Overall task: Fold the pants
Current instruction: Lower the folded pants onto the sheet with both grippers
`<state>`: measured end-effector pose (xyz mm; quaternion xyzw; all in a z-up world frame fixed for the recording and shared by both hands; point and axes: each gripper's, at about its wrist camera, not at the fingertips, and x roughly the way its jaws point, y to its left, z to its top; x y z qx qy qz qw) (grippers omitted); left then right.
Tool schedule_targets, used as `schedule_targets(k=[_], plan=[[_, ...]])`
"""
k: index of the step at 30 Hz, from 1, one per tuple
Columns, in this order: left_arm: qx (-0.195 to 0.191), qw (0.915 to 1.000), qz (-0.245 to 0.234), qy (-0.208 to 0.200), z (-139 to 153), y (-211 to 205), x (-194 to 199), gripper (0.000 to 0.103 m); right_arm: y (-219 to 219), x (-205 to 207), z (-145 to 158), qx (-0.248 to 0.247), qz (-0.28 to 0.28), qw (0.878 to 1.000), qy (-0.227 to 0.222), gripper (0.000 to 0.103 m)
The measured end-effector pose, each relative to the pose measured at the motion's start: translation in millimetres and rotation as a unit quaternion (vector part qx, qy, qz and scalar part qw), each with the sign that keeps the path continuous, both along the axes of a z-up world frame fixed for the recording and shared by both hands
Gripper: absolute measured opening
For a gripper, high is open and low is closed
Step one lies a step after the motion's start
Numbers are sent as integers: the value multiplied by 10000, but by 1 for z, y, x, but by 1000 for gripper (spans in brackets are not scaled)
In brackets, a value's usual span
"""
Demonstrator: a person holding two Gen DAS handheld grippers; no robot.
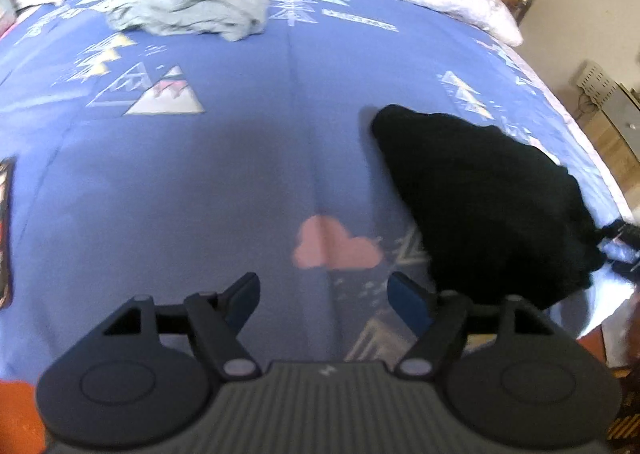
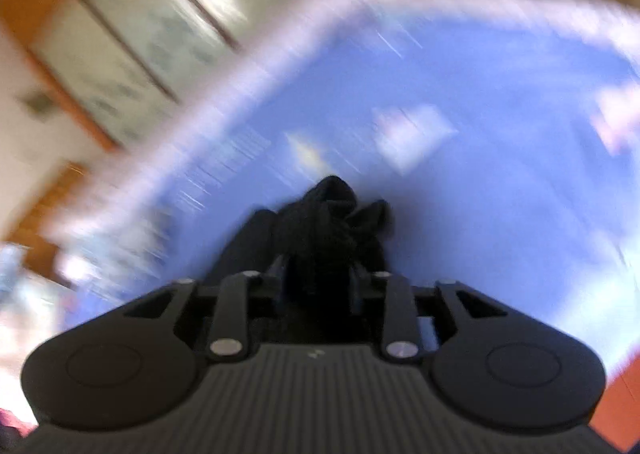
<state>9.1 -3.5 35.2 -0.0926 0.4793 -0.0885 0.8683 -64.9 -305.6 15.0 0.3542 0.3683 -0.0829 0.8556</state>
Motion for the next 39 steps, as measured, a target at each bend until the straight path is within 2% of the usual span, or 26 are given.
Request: schedule_targets(k=[2,4,7,9,12,13,15,17,20,24,27,30,32,37,39], plan=[[-5,9999,-85,-110,8,-11,10,74,-10,-13,-10,439,-318,9983,-215,66],[-123,9997,-112,-175,17,-20,23,76,-19,-21,-8,769,-494,9949,-434,66],[-280,9991,-163,-261,25,-36,43,77,-25,-28,4,629,-723,9930,-691,66],[-68,9994,-225,-243,18,-49,53,67,-30,-34,7,629,-816,9908,-876,66],[439,9980,-455,94,-15,-68,53,47,-26,-29,5,736,-770,9893,-995,65],[669,9963,-498,213,-28,-73,48,47,-21,-23,3,732,-684,9906,-928,64],[910,9945,-501,-123,-36,-75,30,47,-12,-16,-8,659,-455,9952,-564,63],[1117,9918,-556,-265,-34,-77,22,47,-5,-12,-26,760,-431,9956,-352,64],[985,9939,-459,-176,-32,-69,23,55,-9,-15,-29,960,-556,9927,-475,66],[427,9988,-234,-27,-29,-46,20,62,-12,-23,-27,1016,-557,9916,-574,68],[97,9999,-81,-67,-27,-24,5,68,-13,-34,-26,1192,-551,9891,-666,68],[-158,9998,32,141,-37,-4,-11,70,-8,-38,-22,1315,-459,9879,-676,69],[-188,9998,-20,0,-37,2,-20,71,-3,-41,-23,1348,-426,9882,-588,70],[-97,9999,-73,-39,-41,4,-20,72,2,-50,-28,1454,-583,9839,-864,75],[25,9998,-164,-111,-42,-2,-22,78,2,-56,-30,1507,-612,9815,-1014,75]])
